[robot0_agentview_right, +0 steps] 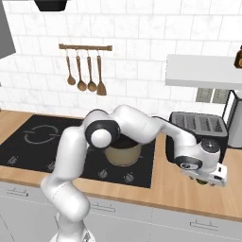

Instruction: Put the potato and avocado in the pot. Retrieve the spatula and lightly stir the vegetables in the pot.

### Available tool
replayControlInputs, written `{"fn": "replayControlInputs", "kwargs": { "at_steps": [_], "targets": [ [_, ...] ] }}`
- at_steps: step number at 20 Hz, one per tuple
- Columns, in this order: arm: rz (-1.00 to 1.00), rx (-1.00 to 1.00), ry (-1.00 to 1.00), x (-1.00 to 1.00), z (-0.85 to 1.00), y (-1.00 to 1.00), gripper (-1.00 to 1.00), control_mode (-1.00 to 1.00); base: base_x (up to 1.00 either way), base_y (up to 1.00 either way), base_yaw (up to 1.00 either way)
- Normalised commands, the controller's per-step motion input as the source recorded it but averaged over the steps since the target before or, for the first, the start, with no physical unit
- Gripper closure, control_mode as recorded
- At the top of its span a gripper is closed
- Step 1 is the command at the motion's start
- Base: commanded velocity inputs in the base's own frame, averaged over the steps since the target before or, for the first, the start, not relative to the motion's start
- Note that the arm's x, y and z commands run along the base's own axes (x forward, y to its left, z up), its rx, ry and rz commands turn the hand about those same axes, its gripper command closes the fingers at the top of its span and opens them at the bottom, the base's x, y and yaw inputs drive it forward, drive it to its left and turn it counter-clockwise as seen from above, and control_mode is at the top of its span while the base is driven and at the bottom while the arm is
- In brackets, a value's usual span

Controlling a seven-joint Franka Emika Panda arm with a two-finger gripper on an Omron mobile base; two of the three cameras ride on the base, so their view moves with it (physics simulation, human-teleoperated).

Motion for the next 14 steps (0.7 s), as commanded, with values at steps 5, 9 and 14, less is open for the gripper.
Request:
{"fn": "replayControlInputs", "kwargs": {
  "at_steps": [5,9,14],
  "targets": [
    [0.16,0.11,0.03,0.46,0.00,-0.12,-1.00,-1.00,0.00,0.00,0.00],
    [0.10,0.02,0.03,0.11,-0.15,-0.18,-1.00,-1.00,0.00,0.00,0.00],
    [0.10,0.00,0.07,-0.03,-0.41,-0.01,-1.00,-1.00,0.00,0.00,0.00]
  ]
}}
